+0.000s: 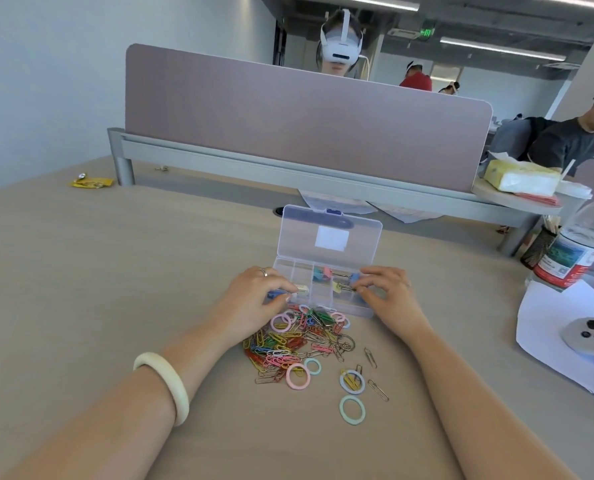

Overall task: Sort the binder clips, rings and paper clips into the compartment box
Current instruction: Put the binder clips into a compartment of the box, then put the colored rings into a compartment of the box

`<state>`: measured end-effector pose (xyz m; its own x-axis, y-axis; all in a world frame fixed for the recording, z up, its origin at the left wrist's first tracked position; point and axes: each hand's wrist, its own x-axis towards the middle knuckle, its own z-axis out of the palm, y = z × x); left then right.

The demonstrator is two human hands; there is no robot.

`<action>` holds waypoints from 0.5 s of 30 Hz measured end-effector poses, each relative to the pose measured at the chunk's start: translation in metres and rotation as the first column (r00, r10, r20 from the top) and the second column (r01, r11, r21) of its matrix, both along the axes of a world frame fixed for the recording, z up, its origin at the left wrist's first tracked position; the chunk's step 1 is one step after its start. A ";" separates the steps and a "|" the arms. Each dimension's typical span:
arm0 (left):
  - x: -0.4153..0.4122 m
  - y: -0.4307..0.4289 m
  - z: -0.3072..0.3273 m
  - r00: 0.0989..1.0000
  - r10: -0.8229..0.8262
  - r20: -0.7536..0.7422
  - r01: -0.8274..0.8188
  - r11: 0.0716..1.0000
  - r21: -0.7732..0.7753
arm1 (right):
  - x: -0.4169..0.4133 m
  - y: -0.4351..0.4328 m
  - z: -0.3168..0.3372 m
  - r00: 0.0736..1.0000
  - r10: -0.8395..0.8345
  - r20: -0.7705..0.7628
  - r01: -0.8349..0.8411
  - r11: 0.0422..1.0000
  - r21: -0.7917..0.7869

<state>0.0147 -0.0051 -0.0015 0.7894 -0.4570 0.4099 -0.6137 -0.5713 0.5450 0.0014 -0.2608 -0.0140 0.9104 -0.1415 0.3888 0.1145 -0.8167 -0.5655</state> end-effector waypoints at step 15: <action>-0.004 0.007 0.011 0.997 -0.043 -0.059 0.058 0.959 0.277 | -0.035 0.046 0.012 0.964 0.244 -0.109 -0.257 0.957 -0.131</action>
